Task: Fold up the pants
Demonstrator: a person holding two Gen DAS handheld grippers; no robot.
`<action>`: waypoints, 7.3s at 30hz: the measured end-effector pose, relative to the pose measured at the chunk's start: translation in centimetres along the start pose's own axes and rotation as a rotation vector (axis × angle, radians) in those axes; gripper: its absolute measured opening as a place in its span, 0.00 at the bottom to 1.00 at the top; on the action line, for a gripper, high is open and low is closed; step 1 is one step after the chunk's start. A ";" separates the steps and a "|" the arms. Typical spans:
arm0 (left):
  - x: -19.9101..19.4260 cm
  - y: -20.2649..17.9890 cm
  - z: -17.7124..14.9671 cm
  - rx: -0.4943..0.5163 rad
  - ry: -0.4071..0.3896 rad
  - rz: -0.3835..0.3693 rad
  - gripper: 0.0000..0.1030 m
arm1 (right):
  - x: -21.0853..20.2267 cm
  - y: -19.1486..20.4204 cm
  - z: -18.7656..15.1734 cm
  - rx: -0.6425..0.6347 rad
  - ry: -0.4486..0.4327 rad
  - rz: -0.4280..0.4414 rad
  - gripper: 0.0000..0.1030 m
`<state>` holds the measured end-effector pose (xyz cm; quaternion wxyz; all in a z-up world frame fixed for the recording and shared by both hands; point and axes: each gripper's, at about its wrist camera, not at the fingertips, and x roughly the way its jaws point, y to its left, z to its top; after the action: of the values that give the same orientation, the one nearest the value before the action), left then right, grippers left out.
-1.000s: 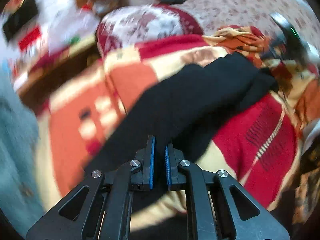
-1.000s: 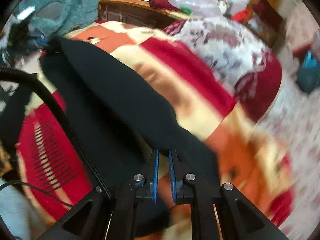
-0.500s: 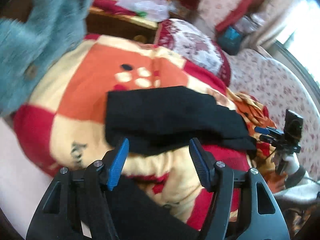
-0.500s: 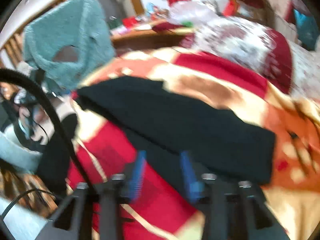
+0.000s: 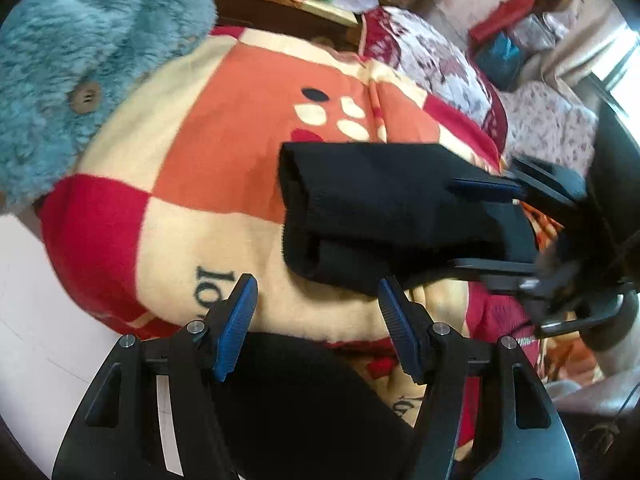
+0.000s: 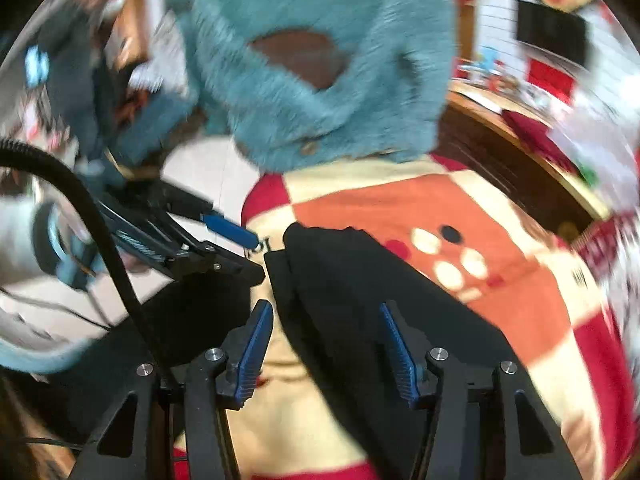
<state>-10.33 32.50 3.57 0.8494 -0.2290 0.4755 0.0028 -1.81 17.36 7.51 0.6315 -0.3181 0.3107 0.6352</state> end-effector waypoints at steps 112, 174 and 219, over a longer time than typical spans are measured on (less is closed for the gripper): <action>17.4 -26.3 0.3 -0.438 0.132 -0.429 0.55 | -20.1 -12.7 -41.0 1.681 -0.678 -0.247 0.28; 2.6 -7.1 -2.7 -0.474 -0.073 0.042 0.50 | -12.6 -5.5 -19.7 1.008 -0.231 0.039 0.47; 3.6 -1.9 1.1 -0.160 -0.068 0.226 0.41 | 1.9 -6.4 -3.3 0.378 -0.026 0.040 0.08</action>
<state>-7.07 30.49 1.88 0.8383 -0.2408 0.4674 0.1445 4.68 15.98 4.04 0.6713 -0.1793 0.4225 0.5820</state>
